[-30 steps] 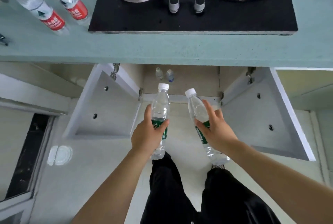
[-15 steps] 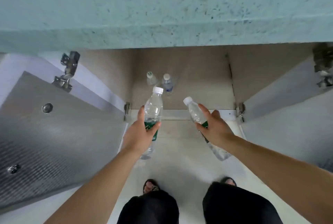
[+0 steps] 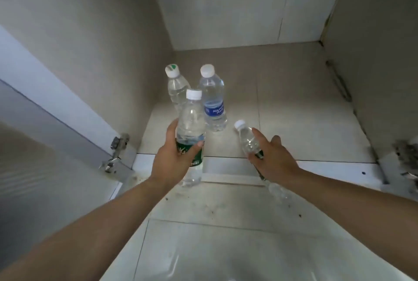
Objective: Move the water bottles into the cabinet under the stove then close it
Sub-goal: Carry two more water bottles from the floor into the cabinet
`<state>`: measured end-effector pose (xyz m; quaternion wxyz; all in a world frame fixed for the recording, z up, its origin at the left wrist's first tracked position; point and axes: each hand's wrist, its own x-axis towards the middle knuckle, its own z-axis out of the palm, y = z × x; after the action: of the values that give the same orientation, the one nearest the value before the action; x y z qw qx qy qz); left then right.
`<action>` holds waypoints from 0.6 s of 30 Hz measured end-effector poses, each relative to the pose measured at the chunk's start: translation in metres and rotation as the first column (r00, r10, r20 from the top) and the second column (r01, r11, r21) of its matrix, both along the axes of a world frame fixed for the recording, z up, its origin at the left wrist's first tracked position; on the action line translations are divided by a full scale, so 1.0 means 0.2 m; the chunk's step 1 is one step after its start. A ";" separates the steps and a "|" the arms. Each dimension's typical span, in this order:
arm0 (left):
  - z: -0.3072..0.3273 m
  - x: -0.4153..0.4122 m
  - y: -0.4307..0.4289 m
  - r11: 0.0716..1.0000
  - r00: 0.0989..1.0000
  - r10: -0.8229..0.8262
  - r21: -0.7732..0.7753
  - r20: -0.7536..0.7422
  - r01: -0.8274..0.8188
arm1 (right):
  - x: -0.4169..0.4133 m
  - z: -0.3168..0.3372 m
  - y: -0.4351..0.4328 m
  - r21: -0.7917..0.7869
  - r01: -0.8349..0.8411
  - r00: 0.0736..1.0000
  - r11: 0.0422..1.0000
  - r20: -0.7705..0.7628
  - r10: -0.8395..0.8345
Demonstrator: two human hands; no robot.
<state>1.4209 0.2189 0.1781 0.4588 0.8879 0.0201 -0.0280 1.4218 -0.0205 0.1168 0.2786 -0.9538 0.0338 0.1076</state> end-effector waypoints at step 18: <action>-0.14 0.31 -0.05 0.967 0.985 0.121 -0.238 0.120 -0.090 | -0.04 -0.15 0.03 -0.162 0.095 0.982 0.982 0.175 -0.066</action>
<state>1.4838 0.2081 0.1493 0.5606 0.8257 0.0332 0.0537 1.4136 -0.0149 0.0870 0.2026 -0.9775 0.0578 0.0116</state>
